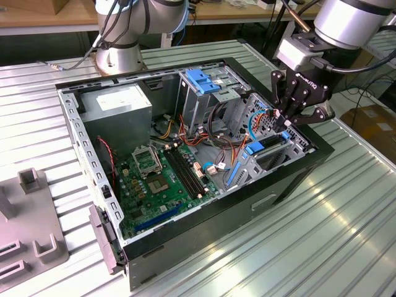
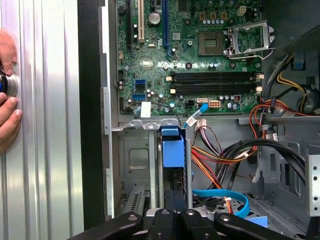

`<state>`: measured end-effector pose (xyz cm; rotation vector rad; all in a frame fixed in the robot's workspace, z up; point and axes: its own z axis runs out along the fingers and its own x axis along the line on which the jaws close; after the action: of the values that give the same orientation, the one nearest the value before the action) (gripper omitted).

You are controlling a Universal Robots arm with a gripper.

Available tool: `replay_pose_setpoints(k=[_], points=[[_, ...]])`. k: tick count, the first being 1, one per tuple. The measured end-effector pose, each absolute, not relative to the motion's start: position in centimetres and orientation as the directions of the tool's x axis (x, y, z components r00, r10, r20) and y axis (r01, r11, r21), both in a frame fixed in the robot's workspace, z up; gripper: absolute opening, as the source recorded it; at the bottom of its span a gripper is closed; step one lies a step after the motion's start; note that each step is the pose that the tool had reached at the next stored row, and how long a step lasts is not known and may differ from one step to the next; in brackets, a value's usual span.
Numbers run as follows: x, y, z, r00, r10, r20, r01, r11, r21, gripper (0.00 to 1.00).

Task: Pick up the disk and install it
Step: 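Insert the first disk wire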

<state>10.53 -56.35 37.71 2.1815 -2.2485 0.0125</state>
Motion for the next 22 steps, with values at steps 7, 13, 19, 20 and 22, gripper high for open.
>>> replay_pose_setpoints(k=[7, 13, 19, 20, 22], points=[[11.3, -56.4, 37.7, -0.004, -1.000, 0.012, -1.000, 0.004, 0.000, 0.12], [12.1, -56.3, 37.7, 0.069, -0.998, 0.012, -0.998, -0.069, 0.000, 0.12], [13.7, -56.3, 37.7, 0.099, -0.995, 0.012, -0.995, -0.099, 0.001, 0.12], [13.8, -56.2, 37.7, 0.102, -0.995, 0.012, -0.995, -0.102, 0.001, 0.12], [13.9, -56.2, 37.7, 0.106, -0.994, 0.012, -0.994, -0.106, 0.001, 0.12]])
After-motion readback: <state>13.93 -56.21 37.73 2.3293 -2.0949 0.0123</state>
